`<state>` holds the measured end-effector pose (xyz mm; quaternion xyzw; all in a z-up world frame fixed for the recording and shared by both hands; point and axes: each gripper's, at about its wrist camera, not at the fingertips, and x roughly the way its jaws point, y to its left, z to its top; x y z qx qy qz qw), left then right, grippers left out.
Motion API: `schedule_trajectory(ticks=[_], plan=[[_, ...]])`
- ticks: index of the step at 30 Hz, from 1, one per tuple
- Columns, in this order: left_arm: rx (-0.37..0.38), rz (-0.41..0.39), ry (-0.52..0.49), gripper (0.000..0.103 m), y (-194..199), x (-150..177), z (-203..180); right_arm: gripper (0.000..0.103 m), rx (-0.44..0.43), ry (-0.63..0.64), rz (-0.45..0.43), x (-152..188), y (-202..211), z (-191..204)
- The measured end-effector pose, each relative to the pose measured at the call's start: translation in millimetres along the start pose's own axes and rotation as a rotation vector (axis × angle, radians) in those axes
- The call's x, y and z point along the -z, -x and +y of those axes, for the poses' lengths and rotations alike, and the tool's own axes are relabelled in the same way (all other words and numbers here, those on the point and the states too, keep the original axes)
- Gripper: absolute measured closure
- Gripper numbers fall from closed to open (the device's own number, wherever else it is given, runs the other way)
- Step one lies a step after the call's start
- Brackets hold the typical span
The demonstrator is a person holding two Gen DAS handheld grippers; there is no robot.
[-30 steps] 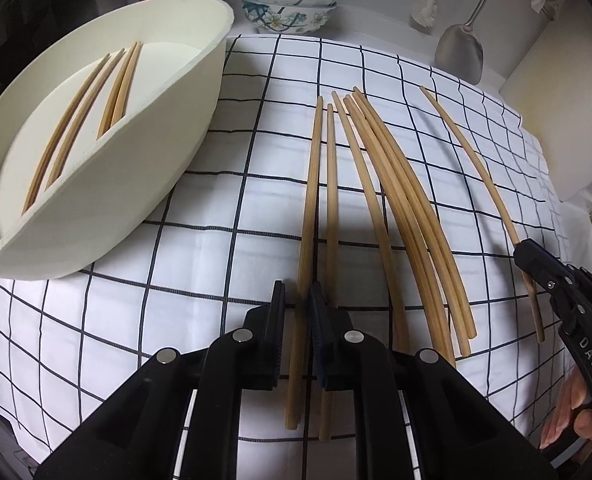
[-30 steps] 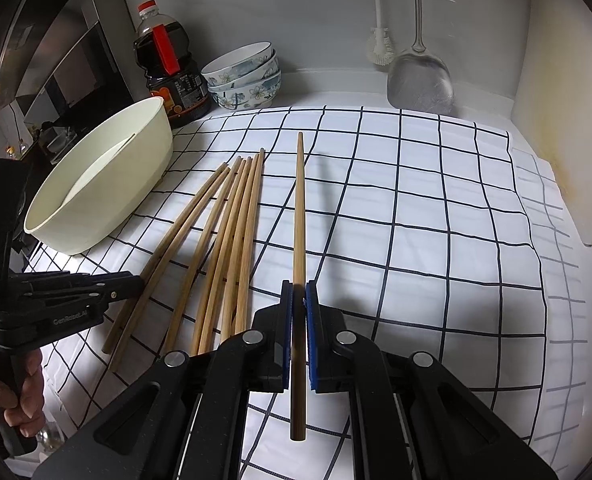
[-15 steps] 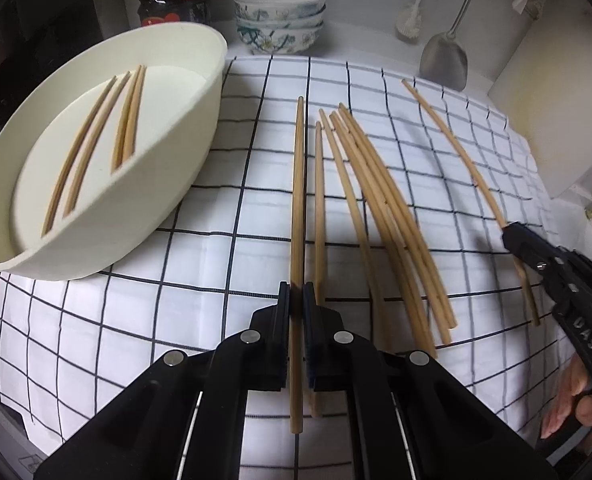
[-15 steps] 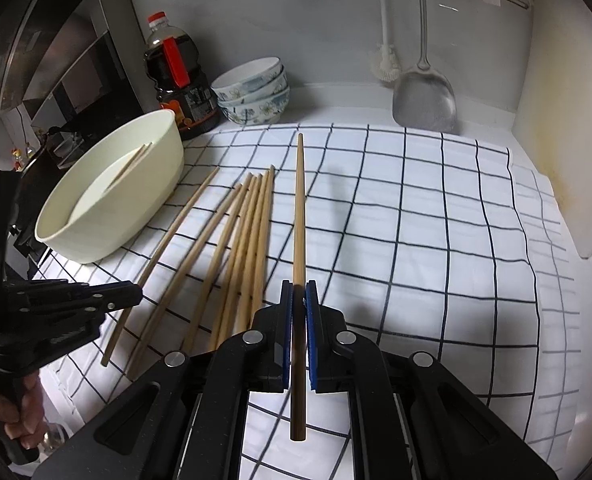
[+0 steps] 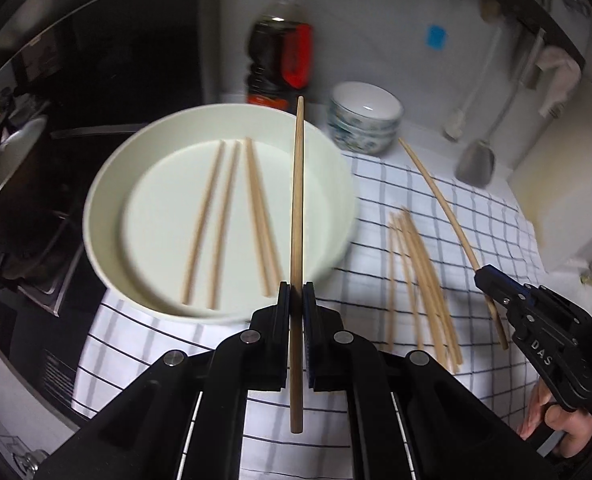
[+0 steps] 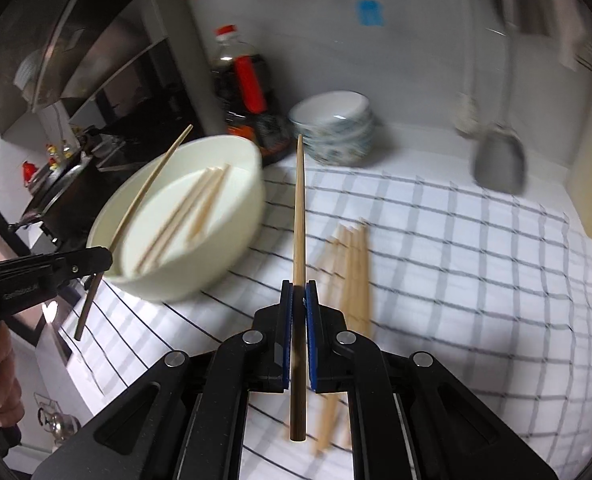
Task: Organize utensils
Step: 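Carry the left tool's chopsticks over the cream bowl while the right tool carries its chopstick there, then open the left tool to drop its chopsticks in the bowl while the right tool opens too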
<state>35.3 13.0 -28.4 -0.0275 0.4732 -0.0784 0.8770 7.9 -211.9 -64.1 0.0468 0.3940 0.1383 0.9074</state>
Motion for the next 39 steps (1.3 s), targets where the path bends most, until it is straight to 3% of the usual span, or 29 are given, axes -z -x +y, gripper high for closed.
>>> schedule_trajectory(ticks=[6,13,21,35,36,38,39], plan=[[-0.037,0.002,0.057,0.096,-11.7,-27.5,57.9,0.097,-0.05,0.009,-0.008,-39.7,-34.8,53.1],[-0.013,0.053,0.076,0.096,-45.6,-56.7,101.6,0.097,-0.08,-0.003,0.034,-75.8,-86.0,97.5],[0.006,0.112,0.063,0.096,-79.1,-66.0,120.1,0.097,-0.067,-0.046,0.146,-84.5,-139.4,118.8],[0.004,0.198,0.058,0.095,-107.9,-67.1,133.0,0.097,-0.03,-0.046,0.203,-85.0,-158.9,124.1],[0.003,0.199,0.063,0.093,-108.0,-66.9,134.0,0.096,-0.029,-0.046,0.207,-85.0,-158.5,124.1],[-0.001,0.197,0.074,0.077,-105.8,-66.3,137.0,0.087,-0.028,-0.046,0.203,-84.8,-156.2,123.7],[-0.003,0.19,0.079,0.06,-103.9,-66.3,138.3,0.087,-0.028,-0.043,0.196,-84.8,-153.5,124.0]])
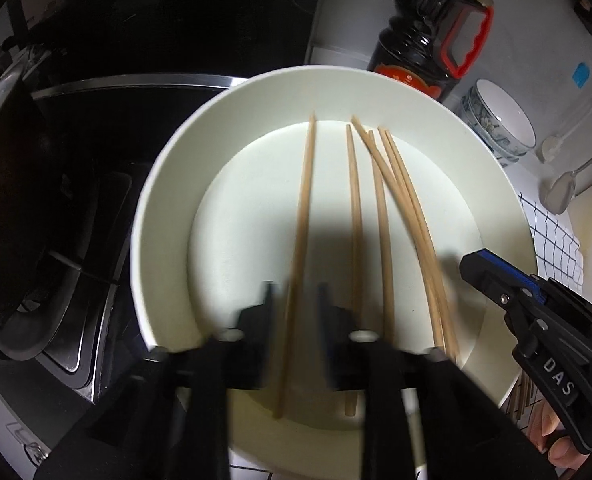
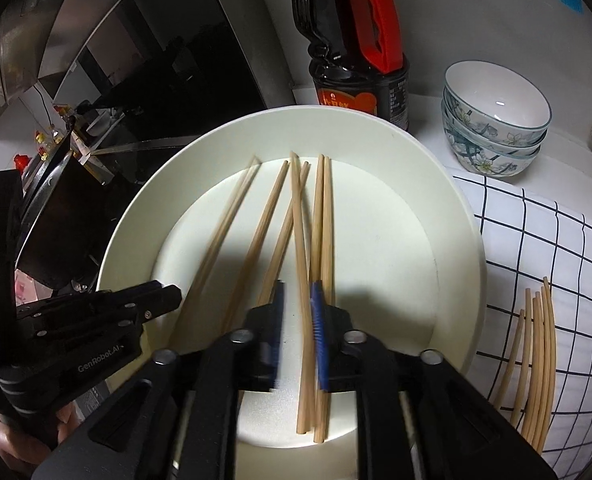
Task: Organize utensils
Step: 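Open the left tool to drop its chopsticks in the bowl while the right tool opens too, then withdraw both open tools from the bowl back over the chopstick row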
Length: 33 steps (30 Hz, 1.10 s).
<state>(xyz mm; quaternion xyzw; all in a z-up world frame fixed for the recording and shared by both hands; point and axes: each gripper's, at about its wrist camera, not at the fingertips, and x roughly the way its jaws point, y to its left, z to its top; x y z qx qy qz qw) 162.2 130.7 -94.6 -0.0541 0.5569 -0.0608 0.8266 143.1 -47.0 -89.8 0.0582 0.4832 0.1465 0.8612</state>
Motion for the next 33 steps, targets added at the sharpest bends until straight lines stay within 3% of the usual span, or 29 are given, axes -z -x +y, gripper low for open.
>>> schedule_trajectory(ticks=[1,2,7,12,17,25,33], plan=[[-0.006,-0.014,0.004,0.048,3.3,0.7,1.5,0.087,0.004,0.003,-0.005,0.2,1.9,0.0],[-0.014,-0.03,0.005,0.046,6.8,1.4,2.5,0.087,0.007,0.004,-0.007,0.7,3.7,-0.3],[-0.031,-0.047,0.007,0.045,16.3,3.8,5.7,0.087,0.012,-0.003,-0.018,4.1,11.3,-3.7],[-0.044,-0.064,0.003,0.038,26.9,10.7,5.0,0.085,0.015,0.003,-0.027,9.2,21.7,-0.8],[-0.042,-0.067,0.0,0.035,35.9,17.7,5.0,0.075,0.023,0.01,-0.043,13.2,31.8,4.3],[-0.023,-0.096,-0.015,0.02,53.7,27.0,8.1,0.057,0.057,-0.007,-0.073,21.1,49.7,7.9],[-0.013,-0.137,-0.056,0.014,71.4,33.0,6.6,0.047,0.097,-0.04,-0.107,37.6,73.8,5.0]])
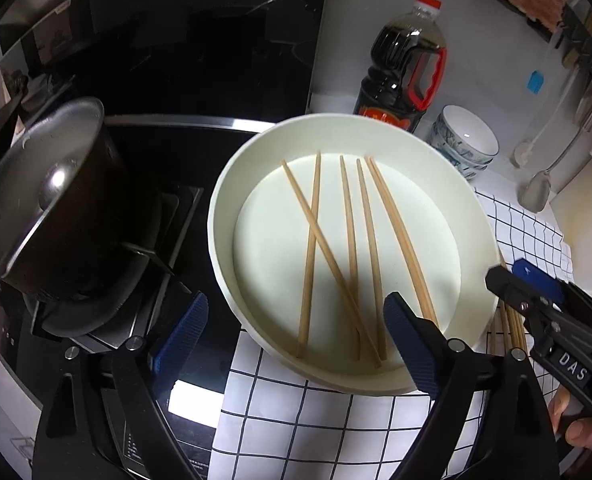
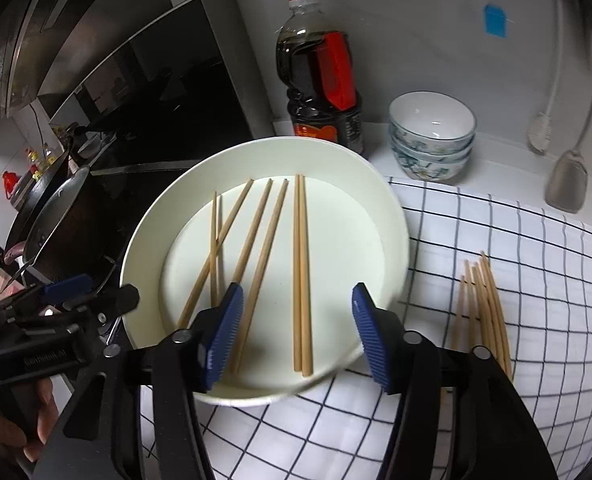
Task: Organize utensils
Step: 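Withdraw both open tools from the bowl back over the chopstick row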
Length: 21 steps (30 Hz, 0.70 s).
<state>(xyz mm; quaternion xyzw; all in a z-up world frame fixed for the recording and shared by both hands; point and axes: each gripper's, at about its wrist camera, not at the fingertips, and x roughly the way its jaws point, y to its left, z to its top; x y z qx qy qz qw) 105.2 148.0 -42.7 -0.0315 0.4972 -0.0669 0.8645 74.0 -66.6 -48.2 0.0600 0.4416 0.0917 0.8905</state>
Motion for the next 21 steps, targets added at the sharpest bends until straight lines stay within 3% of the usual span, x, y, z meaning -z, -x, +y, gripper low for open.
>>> schedule_trajectory(ticks=[9,15,21], plan=[[0.044,-0.041,-0.049,0.012,14.6,6.7,-21.3,0.043,0.056,-0.048,-0.016,20.2,27.0,-13.7],[0.087,-0.051,-0.09,0.01,18.1,19.3,-50.2,0.041,0.118,-0.091,-0.047,37.3,54.0,-40.3],[0.131,-0.047,-0.146,0.01,16.5,38.5,-90.1,0.041,0.176,-0.121,-0.018,66.7,67.5,-78.7]])
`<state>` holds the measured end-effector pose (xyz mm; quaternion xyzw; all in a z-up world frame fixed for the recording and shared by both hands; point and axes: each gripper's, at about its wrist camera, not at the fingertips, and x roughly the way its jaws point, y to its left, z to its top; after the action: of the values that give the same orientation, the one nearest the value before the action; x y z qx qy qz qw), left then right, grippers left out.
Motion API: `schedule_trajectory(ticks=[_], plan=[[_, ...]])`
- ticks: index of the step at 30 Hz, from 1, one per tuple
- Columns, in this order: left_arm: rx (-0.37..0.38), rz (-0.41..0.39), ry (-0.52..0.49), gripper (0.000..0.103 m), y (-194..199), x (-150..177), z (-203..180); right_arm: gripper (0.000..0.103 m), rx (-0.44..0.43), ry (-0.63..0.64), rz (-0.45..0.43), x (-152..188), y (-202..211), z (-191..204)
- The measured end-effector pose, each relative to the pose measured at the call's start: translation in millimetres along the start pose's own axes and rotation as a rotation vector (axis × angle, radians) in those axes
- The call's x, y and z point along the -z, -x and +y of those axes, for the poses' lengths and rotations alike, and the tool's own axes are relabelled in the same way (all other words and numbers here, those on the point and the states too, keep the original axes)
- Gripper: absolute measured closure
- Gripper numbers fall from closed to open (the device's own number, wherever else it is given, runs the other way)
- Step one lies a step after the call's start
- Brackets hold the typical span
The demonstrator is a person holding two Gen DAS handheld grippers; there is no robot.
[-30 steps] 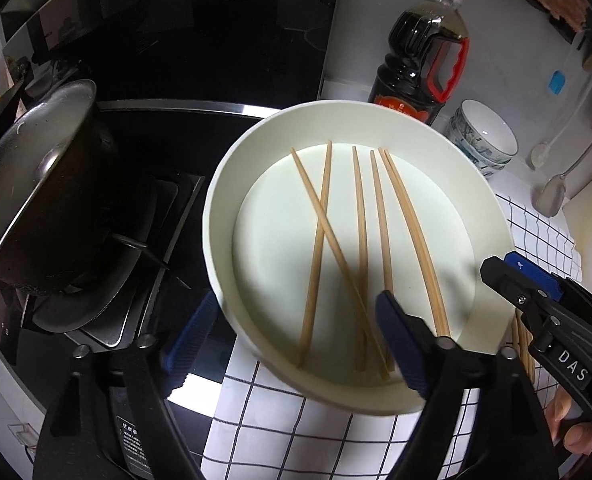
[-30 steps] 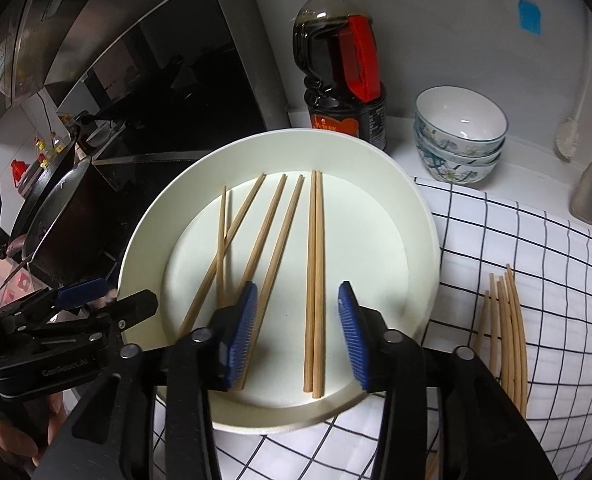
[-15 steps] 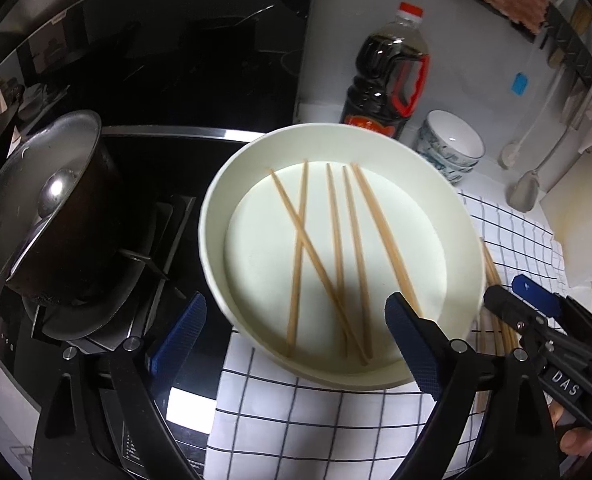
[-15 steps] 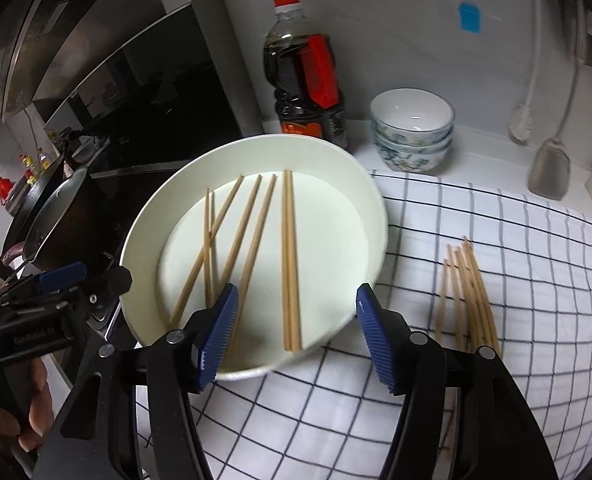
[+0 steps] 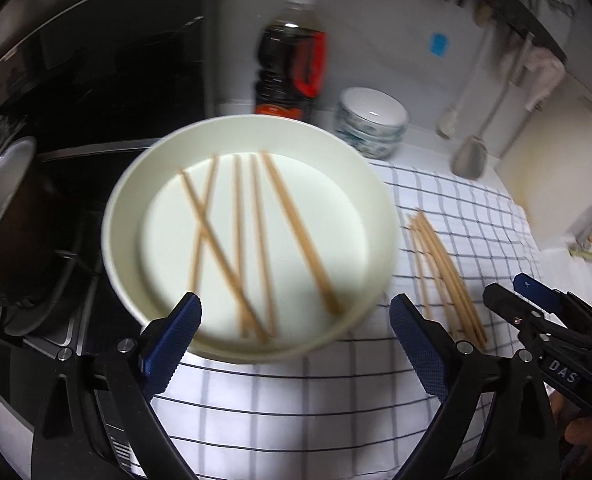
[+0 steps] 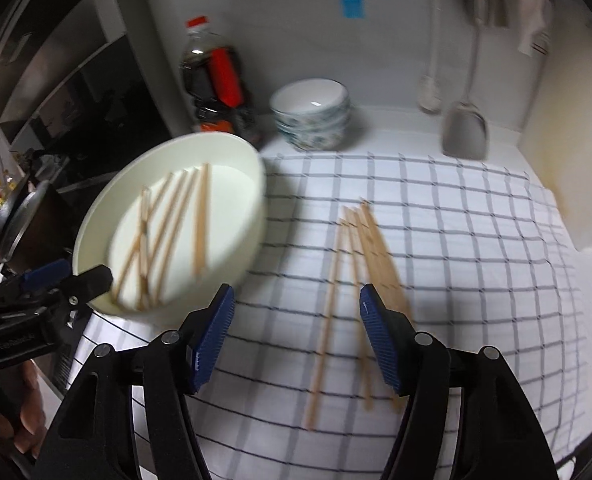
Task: Organize utensils
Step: 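Withdraw both open tools from the bowl back over the chopstick row, then lower the left tool onto a wooden chopstick and close it while the right tool grasps one too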
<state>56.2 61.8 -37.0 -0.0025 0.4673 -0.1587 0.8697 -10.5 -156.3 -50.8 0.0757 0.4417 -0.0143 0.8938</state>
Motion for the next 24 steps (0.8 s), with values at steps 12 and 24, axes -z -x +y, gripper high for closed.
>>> schedule_trajectory(ticks=[12,24], plan=[[-0.028,-0.002,0.005,0.009,-14.9,31.3,-89.5,0.041,0.004,0.014,0.016,31.4,-8.1,-100.4],[-0.153,0.035,0.007,0.008,-49.3,60.3,-135.5,0.041,-0.066,0.075,0.047,42.7,-41.6,-137.4]])
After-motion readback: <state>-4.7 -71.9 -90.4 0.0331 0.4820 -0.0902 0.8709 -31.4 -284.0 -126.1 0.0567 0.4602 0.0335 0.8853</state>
